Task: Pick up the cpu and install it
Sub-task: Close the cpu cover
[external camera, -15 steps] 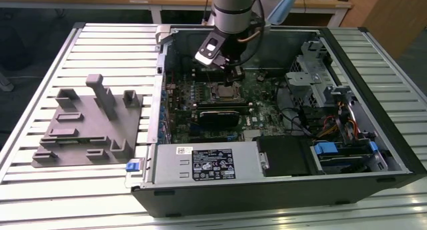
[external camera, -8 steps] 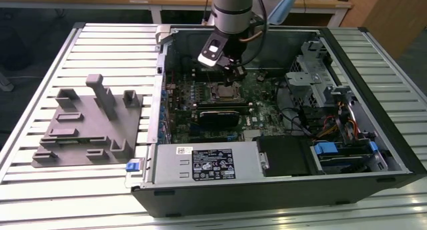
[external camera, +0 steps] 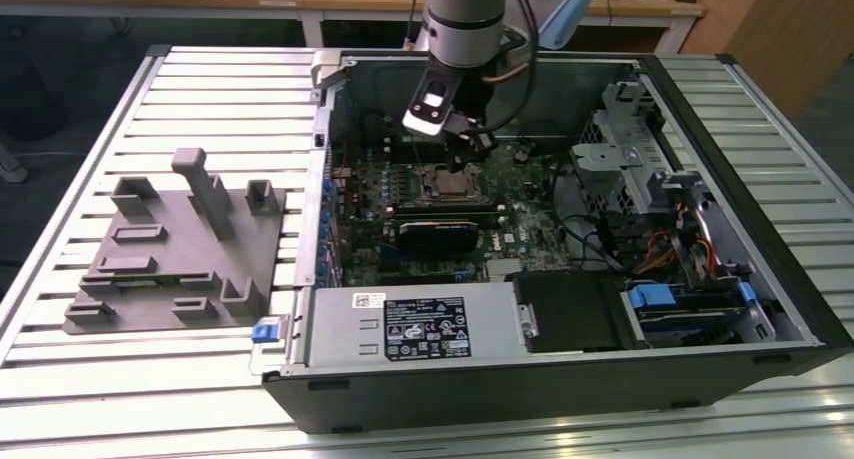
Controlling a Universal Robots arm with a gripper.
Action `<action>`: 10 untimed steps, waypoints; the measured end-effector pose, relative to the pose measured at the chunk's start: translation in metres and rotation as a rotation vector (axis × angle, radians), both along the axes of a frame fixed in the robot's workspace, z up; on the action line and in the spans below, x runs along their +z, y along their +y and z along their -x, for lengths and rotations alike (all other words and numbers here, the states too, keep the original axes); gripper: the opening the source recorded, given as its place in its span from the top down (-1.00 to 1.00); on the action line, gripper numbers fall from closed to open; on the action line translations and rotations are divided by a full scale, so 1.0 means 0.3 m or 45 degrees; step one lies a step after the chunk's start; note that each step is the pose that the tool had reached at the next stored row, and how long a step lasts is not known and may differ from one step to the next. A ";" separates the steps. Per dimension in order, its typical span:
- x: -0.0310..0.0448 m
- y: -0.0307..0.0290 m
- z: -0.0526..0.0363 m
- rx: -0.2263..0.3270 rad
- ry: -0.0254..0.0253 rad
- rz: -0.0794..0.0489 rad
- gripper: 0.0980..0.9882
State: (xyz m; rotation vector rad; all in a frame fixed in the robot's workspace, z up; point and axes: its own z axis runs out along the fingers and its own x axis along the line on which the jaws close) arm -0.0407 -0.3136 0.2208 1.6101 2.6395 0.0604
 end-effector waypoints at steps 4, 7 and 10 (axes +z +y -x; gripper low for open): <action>0.000 0.000 0.000 0.069 0.0000 0.002 0.98; -0.001 0.000 0.000 0.120 0.0001 0.003 0.98; -0.001 0.000 0.000 0.171 0.0001 0.005 0.98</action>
